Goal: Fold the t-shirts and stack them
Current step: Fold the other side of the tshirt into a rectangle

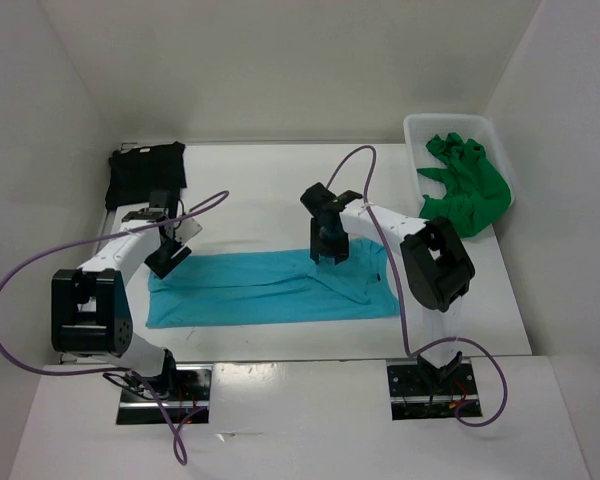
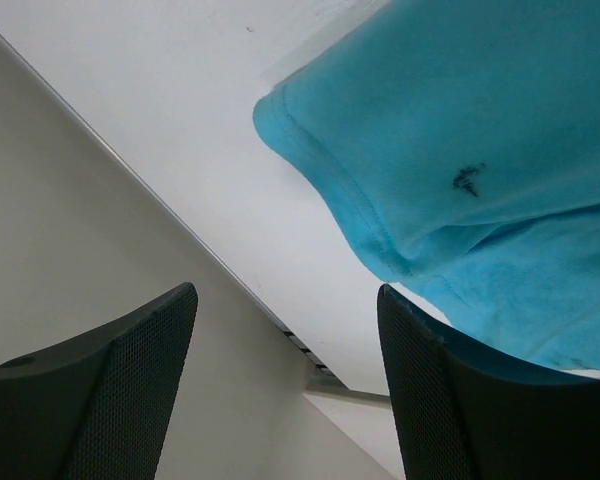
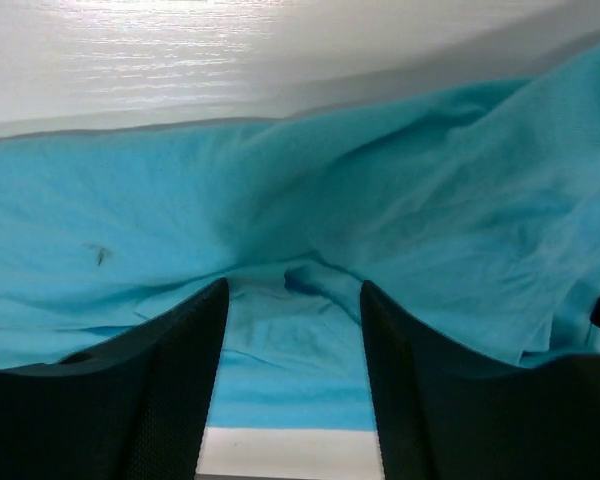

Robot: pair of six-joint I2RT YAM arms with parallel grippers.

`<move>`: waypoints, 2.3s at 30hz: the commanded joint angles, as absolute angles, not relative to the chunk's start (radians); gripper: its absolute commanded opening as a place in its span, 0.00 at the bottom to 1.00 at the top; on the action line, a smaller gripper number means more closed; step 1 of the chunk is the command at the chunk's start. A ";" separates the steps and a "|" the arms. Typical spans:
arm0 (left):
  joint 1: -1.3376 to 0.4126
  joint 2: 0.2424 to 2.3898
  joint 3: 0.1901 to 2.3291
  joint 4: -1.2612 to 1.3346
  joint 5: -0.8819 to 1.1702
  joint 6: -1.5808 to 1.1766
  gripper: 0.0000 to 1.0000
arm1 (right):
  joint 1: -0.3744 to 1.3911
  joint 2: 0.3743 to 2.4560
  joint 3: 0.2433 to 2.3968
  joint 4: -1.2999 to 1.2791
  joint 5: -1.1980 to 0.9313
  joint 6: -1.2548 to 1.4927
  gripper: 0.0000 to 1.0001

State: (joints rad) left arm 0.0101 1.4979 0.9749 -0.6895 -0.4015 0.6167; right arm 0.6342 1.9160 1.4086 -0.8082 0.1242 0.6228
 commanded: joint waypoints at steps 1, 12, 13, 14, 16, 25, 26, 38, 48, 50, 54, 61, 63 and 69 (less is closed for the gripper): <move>0.015 1.517 0.988 -0.701 -0.385 0.575 0.80 | 0.635 1.927 1.445 -0.736 0.130 0.611 0.54; -0.110 1.536 1.135 -0.764 -0.225 0.525 0.80 | 0.644 1.862 1.381 -0.738 0.068 0.621 0.49; -0.133 1.546 1.164 -0.779 -0.194 0.525 0.81 | 0.644 1.838 1.368 -0.748 0.067 0.630 0.59; -0.159 1.557 1.224 -0.779 -0.161 0.525 0.81 | 0.644 1.774 1.341 -0.764 0.067 0.643 0.69; -0.243 1.575 1.282 -0.788 -0.071 0.514 0.83 | 0.644 1.692 1.295 -0.791 0.127 0.699 0.74; -0.541 1.911 1.626 -0.729 0.412 0.457 0.84 | 0.486 1.396 1.065 -0.973 0.207 0.867 0.58; -0.569 1.940 1.662 -0.701 0.428 0.448 0.84 | 0.486 1.396 1.052 -0.982 0.207 0.889 0.55; -0.709 2.241 1.905 -0.641 0.490 0.388 0.79 | 0.318 1.302 1.040 -1.003 0.229 0.868 0.50; -0.709 2.217 1.853 -0.709 0.474 0.436 0.67 | 0.308 1.302 1.049 -1.003 0.219 0.850 0.50; -0.709 2.204 1.844 -0.730 0.485 0.436 0.67 | 0.308 1.302 1.049 -1.003 0.219 0.839 0.50; -0.699 2.183 1.825 -0.730 0.494 0.445 0.63 | 0.308 1.302 1.049 -0.994 0.210 0.830 0.50; -0.699 2.172 1.815 -0.730 0.505 0.436 0.55 | 0.308 1.292 1.049 -0.985 0.201 0.830 0.50; -0.699 2.151 1.815 -0.718 0.505 0.426 0.57 | 0.308 1.292 1.040 -0.985 0.201 0.821 0.50; -0.699 2.123 1.815 -0.709 0.505 0.426 0.58 | 0.308 1.292 1.040 -0.976 0.183 0.821 0.50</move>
